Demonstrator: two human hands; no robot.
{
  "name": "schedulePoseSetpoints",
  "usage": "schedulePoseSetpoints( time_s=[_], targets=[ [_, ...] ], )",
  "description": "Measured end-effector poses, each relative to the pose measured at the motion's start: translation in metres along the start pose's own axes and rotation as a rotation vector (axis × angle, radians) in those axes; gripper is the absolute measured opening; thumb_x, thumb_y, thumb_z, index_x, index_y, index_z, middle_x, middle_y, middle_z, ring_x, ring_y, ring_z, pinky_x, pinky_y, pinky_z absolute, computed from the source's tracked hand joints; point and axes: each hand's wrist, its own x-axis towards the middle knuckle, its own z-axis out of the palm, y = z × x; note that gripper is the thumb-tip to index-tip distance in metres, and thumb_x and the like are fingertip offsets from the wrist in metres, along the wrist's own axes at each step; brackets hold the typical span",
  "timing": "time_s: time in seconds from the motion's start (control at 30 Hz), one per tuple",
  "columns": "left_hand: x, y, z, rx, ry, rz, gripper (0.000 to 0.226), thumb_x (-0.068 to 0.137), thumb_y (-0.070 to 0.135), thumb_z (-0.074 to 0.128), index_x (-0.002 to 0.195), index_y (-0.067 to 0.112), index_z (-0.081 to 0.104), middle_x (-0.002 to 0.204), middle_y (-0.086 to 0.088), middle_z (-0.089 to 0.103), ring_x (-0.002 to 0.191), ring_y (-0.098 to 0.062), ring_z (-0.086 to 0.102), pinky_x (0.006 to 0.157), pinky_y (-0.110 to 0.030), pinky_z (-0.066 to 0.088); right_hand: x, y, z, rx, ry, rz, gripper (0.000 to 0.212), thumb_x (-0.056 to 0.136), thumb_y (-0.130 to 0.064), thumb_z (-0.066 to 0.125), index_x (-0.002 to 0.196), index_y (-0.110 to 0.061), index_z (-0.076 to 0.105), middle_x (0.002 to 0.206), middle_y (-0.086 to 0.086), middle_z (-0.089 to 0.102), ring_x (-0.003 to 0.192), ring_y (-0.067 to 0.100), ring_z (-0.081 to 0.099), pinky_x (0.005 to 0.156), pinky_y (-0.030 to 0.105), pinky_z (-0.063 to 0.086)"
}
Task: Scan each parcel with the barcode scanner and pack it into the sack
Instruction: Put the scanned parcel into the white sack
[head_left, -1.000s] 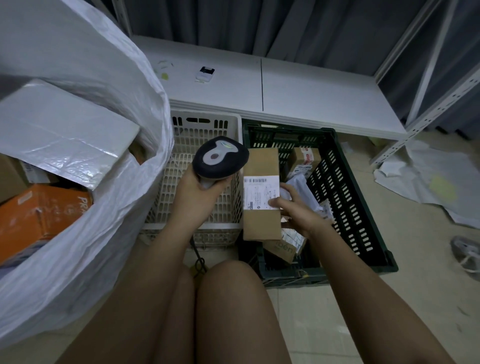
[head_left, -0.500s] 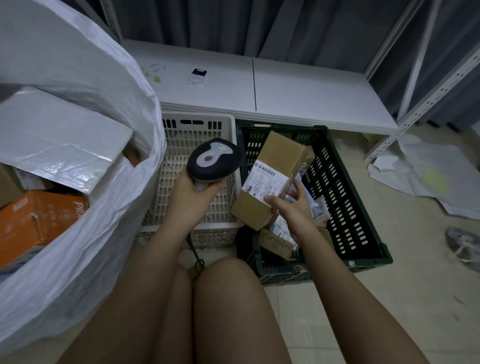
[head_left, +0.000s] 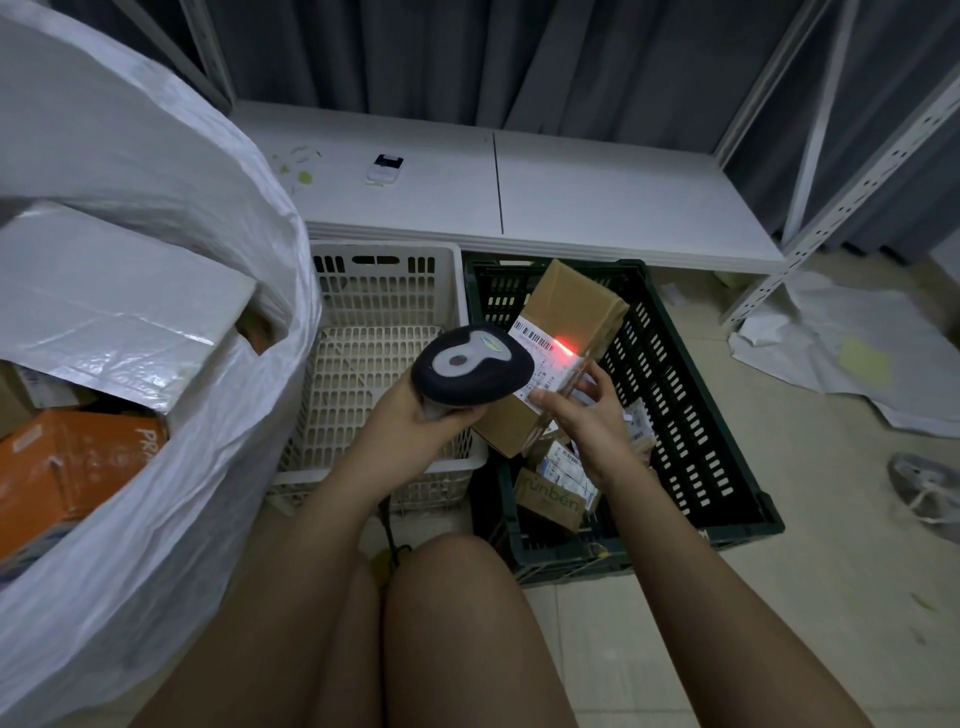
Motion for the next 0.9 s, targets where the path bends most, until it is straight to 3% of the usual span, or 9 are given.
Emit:
schedulePoseSetpoints(
  time_s=[0.13, 0.27, 0.4, 0.7, 0.9],
  targets=[
    [0.0012, 0.0009, 0.0019, 0.002, -0.002, 0.009, 0.054, 0.084, 0.010, 0.072, 0.134, 0.015, 0.052, 0.124, 0.013, 0.063, 0.113, 0.003, 0.058, 0.093, -0.011, 0.045, -0.0011, -0.0004, 0.0013, 0.000, 0.008, 0.005, 0.073, 0.074, -0.003, 0.081, 0.125, -0.030, 0.036, 0.118, -0.006, 0.051, 0.110, 0.021, 0.061, 0.096, 0.046, 0.051],
    [0.0016, -0.0016, 0.0000, 0.023, -0.007, 0.003, 0.054, 0.084, 0.013, 0.073, 0.134, 0.017, 0.052, 0.125, 0.011, 0.064, 0.115, 0.000, 0.058, 0.098, -0.018, 0.045, -0.0021, -0.0020, 0.0027, 0.003, 0.008, 0.012, 0.085, 0.074, -0.004, 0.081, 0.141, -0.023, 0.033, 0.122, -0.004, 0.050, 0.115, 0.023, 0.060, 0.098, 0.048, 0.050],
    [0.0019, -0.0023, 0.0005, 0.016, -0.006, -0.012, 0.055, 0.084, 0.011, 0.072, 0.135, 0.015, 0.051, 0.124, 0.010, 0.064, 0.112, 0.002, 0.059, 0.089, -0.010, 0.047, -0.0023, -0.0028, 0.0028, 0.014, 0.002, 0.017, 0.085, 0.073, -0.003, 0.081, 0.141, -0.022, 0.034, 0.122, -0.004, 0.052, 0.116, 0.023, 0.059, 0.097, 0.047, 0.051],
    [0.0024, -0.0024, -0.0001, 0.034, 0.019, -0.007, 0.054, 0.084, 0.015, 0.073, 0.134, 0.018, 0.052, 0.123, 0.012, 0.064, 0.111, 0.003, 0.059, 0.088, -0.008, 0.046, -0.0004, 0.0008, 0.0022, -0.008, -0.003, 0.004, 0.078, 0.071, -0.004, 0.083, 0.129, -0.030, 0.037, 0.128, 0.000, 0.051, 0.118, 0.024, 0.057, 0.098, 0.051, 0.050],
    [0.0036, -0.0059, -0.0020, 0.073, 0.054, -0.029, 0.052, 0.082, 0.020, 0.075, 0.130, 0.021, 0.056, 0.120, 0.011, 0.066, 0.110, 0.000, 0.060, 0.094, -0.019, 0.048, -0.0028, -0.0008, 0.0032, 0.003, 0.006, -0.001, 0.076, 0.072, -0.003, 0.082, 0.129, -0.029, 0.038, 0.126, -0.001, 0.051, 0.119, 0.025, 0.057, 0.098, 0.049, 0.050]
  ],
)
